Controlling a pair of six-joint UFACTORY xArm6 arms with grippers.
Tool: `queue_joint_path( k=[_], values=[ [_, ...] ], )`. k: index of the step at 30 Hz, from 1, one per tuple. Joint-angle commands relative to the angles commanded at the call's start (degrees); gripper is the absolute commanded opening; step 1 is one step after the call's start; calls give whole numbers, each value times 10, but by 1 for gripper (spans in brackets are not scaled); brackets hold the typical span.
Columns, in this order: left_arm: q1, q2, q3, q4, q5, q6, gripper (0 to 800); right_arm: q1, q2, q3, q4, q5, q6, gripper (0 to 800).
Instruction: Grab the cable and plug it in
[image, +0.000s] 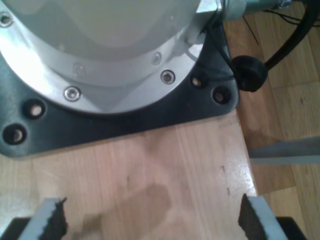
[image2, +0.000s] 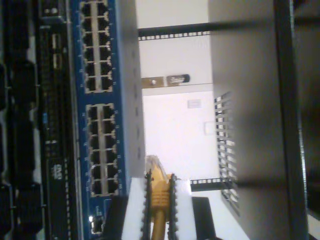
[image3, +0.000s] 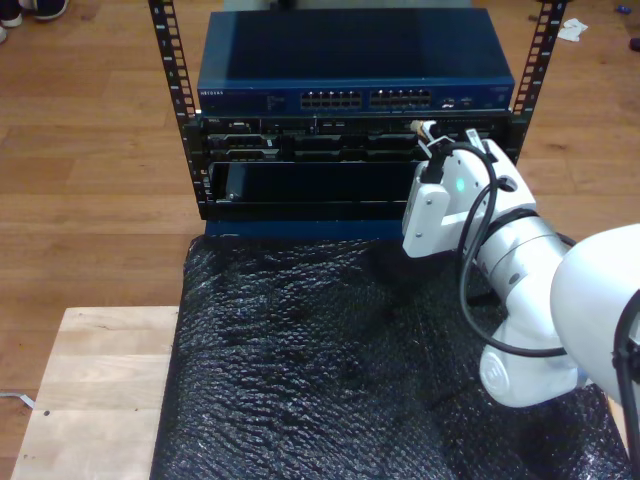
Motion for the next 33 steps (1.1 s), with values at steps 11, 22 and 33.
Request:
queue_joint_path(
  k=[11, 22, 33],
  values=[
    [0, 0, 0, 0, 0, 0, 800, 0, 68, -50, 14, -43, -3, 0],
    [0, 0, 0, 0, 0, 0, 800, 11, 122, -93, 44, -96, -18, 0],
    [0, 0, 0, 0, 0, 0, 800, 26, 178, -149, 113, -123, -76, 0]
  ],
)
